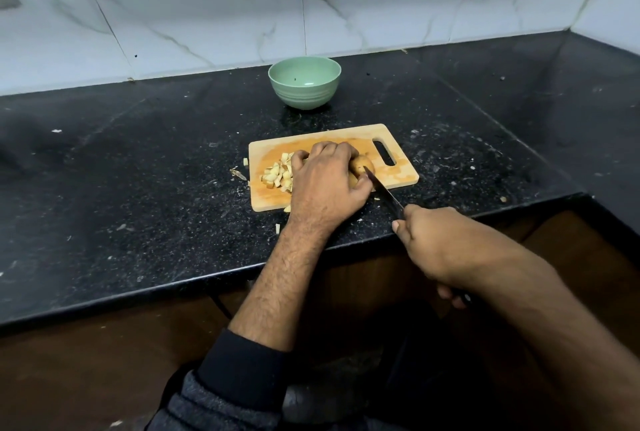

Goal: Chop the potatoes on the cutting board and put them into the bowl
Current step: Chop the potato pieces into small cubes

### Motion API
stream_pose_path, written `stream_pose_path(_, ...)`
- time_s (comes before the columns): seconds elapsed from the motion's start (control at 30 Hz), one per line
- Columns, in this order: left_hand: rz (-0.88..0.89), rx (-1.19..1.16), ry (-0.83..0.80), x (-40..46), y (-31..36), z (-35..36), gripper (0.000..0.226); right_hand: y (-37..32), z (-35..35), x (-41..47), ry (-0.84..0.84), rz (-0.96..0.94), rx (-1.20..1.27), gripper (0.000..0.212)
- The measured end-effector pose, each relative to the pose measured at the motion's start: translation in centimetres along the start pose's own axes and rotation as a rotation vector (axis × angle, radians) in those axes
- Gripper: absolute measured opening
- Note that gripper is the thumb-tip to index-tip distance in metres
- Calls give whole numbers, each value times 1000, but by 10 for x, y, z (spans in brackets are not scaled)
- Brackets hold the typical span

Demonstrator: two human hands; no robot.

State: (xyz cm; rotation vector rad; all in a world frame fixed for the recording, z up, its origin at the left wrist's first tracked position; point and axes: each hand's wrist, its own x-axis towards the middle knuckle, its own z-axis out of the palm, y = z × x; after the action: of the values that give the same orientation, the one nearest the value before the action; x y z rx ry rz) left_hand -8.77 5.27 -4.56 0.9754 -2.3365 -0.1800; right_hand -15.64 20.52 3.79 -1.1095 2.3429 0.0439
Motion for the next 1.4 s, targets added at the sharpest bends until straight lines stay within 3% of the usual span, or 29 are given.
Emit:
stream_pose_path(0.27, -56, 9, -3, -2, 0, -1, 41, -9, 10, 36, 131, 8, -13, 37)
stream_pose_path(0.47, -159, 35, -2, 0, 1, -3, 43, -1, 16, 25, 107, -20, 22, 27)
stream_pose_path(0.77, -58, 117, -66, -2, 2, -2, 43, 8, 14, 22, 112, -69, 24, 32)
stream_pose_path(1.0, -105, 107, -24, -5, 0, -2, 56, 9, 16, 24, 103, -67, 85, 32)
stream_pose_path(1.4, -99, -32, -25, -9, -9, -7, 40, 10, 15, 26, 234, -176, 75, 36)
